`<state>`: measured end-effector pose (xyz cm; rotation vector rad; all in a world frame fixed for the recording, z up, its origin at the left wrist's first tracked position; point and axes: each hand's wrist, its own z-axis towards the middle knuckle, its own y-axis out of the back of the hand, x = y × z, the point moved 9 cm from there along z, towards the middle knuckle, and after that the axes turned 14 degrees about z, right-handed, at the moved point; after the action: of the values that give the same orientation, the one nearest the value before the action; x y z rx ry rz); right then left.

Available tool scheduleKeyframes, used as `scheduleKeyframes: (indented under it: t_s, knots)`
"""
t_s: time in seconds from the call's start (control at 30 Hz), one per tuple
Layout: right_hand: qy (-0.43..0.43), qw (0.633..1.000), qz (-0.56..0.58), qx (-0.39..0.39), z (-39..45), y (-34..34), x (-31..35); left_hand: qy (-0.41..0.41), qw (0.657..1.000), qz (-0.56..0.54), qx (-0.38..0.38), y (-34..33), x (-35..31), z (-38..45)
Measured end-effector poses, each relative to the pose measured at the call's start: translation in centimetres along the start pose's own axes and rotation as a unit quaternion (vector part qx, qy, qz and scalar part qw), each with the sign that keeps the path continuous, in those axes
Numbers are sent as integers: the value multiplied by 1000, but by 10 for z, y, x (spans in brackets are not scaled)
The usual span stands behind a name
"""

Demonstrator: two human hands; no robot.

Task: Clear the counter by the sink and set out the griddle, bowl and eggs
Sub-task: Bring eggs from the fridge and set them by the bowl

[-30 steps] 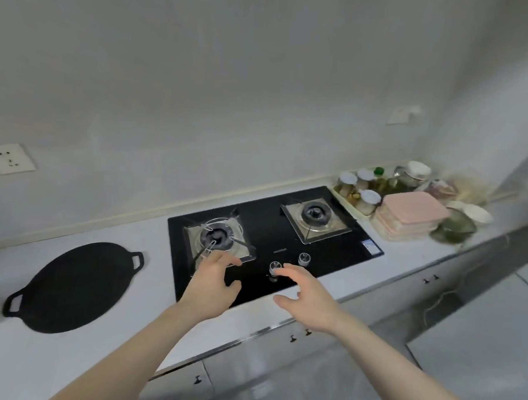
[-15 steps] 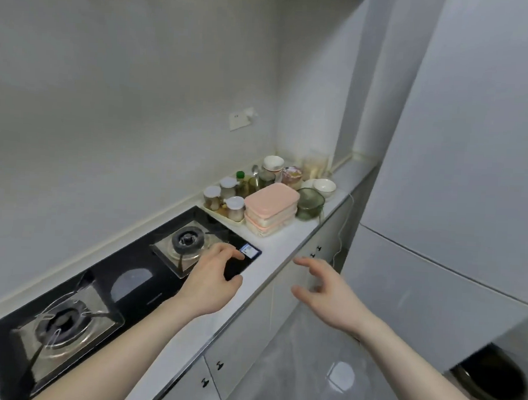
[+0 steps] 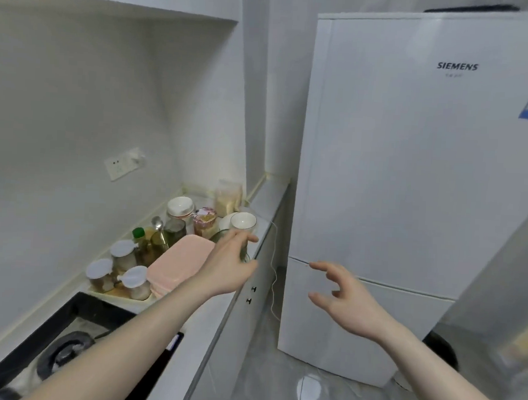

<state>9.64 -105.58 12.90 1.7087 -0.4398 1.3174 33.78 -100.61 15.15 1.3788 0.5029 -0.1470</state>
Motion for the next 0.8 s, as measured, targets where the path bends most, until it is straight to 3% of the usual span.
scheduleKeyframes:
  t_s: [0.17,0.33,0.57,0.8]
  knots:
    - [-14,998,26,-50,35,41,-14,-2,1000,-25,18,-2,-35,101]
    - [-22,998,28,-53,70,78,-29,18,996,-86,4,0,-66,179]
    - [-13,999,20,-27,123,122,-33,63,985,-158,-17,-1,-91,253]
    - [-5,1000,14,-5,162,163,-51,88,956,-267,-85,-10,-117,292]
